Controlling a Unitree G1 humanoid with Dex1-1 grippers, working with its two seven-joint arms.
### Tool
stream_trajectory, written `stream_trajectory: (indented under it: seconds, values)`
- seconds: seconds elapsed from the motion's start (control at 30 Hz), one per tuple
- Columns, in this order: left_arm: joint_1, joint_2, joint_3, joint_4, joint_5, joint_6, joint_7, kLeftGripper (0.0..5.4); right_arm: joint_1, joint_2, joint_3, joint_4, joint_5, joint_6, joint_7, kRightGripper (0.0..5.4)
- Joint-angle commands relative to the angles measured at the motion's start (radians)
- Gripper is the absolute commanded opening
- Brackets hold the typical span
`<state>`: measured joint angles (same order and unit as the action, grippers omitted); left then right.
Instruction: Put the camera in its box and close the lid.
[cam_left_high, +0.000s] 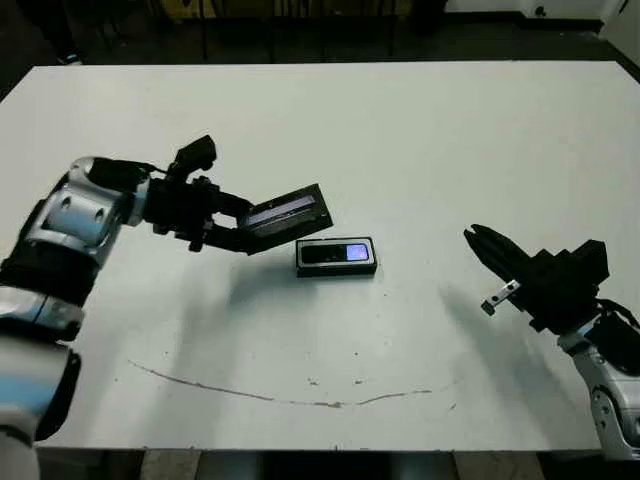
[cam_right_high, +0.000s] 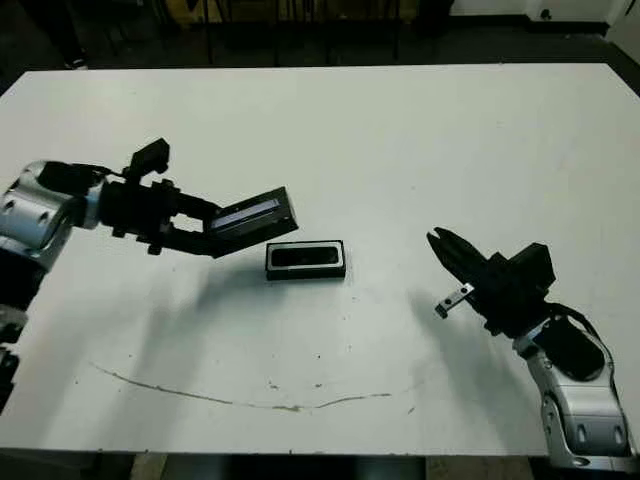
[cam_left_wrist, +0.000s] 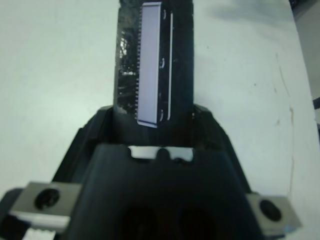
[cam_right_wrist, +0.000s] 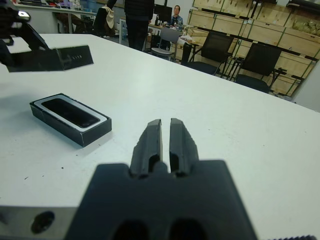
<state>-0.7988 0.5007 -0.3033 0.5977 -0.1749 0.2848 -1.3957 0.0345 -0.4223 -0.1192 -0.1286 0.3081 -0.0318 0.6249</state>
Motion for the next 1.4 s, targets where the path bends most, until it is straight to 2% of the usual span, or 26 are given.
stream_trajectory:
  seconds: [0.03,0.3,0.53,0.73,0.83,0.93,1.27,1.4]
  values:
    - [-0.016,-0.031,-0.019,0.06,0.038,-0.043,-0.018,2.64,-0.003,-0.001,0.002,0.024,0.002,0.0,0.011,0.0]
    - [-0.063,-0.081,-0.057,0.175,0.095,-0.102,-0.11,2.64,0.01,-0.011,0.004,-0.012,-0.018,0.039,-0.017,0.0]
    - [-0.123,-0.13,-0.069,0.305,0.148,-0.114,-0.142,2.64,-0.006,-0.007,-0.001,0.029,0.0,0.008,0.02,0.0]
    - [-0.158,-0.158,-0.056,0.381,0.171,-0.148,-0.152,2.64,0.001,-0.017,0.001,0.001,-0.021,0.036,0.0,0.0]
    - [-0.167,-0.167,-0.05,0.397,0.18,-0.156,-0.148,2.64,-0.003,-0.012,0.001,0.014,-0.016,0.016,0.01,0.0]
    - [-0.175,-0.177,-0.037,0.415,0.182,-0.145,-0.145,2.64,-0.001,-0.014,0.002,0.003,-0.017,0.037,0.003,0.0]
    - [-0.185,-0.195,-0.003,0.445,0.19,-0.105,-0.115,2.64,0.003,-0.012,0.006,0.002,-0.023,0.034,0.0,0.0]
    - [-0.185,-0.195,0.025,0.447,0.181,-0.101,-0.087,2.64,0.0,-0.011,0.008,0.015,-0.023,0.013,0.011,0.0]
